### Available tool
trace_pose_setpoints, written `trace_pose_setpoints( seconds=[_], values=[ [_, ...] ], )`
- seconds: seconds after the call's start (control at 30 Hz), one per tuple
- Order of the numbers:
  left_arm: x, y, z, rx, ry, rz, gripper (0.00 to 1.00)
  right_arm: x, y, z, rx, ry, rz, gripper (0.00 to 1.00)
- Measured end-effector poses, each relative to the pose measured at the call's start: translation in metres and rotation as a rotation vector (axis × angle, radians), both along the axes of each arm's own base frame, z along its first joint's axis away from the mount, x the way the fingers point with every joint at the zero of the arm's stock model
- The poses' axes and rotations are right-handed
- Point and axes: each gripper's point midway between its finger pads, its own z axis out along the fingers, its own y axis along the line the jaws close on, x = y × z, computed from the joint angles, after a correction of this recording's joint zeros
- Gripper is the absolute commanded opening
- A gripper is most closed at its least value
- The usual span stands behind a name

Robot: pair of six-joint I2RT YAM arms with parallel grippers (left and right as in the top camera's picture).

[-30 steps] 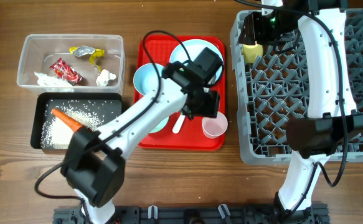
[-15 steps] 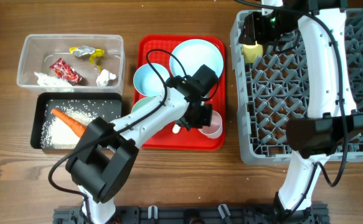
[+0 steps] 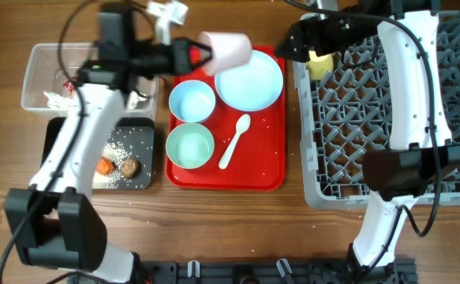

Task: Sort waste into correct bins and load items into the dishwasher rack
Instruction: 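Grasp the pink cup on the red tray with the left gripper, then lift the pink cup and pass it to the right gripper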

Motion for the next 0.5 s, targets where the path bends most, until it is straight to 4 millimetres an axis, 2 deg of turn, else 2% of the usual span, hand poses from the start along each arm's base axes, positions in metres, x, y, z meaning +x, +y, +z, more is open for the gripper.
trace_pose_setpoints(
  seconds=[0.07,0.2,0.37,0.5],
  values=[
    [-0.010,0.009,0.030,-0.111,-0.117,-0.124,0.04,-0.006,0.013,0.014,0.099,-0.059,0.098,0.88],
    [-0.033,0.000,0.054,-0.191,-0.228,-0.292,0.04,-0.015,0.030,0.038,0.258,-0.169,0.236,0.88],
    [-0.046,-0.015,0.064,-0.212,-0.300,-0.377,0.04,-0.022,0.040,0.058,0.383,-0.267,0.328,0.88],
    [-0.044,-0.026,0.061,-0.194,-0.303,-0.361,0.04,-0.025,0.043,0.066,0.432,-0.293,0.351,0.89]
  ],
)
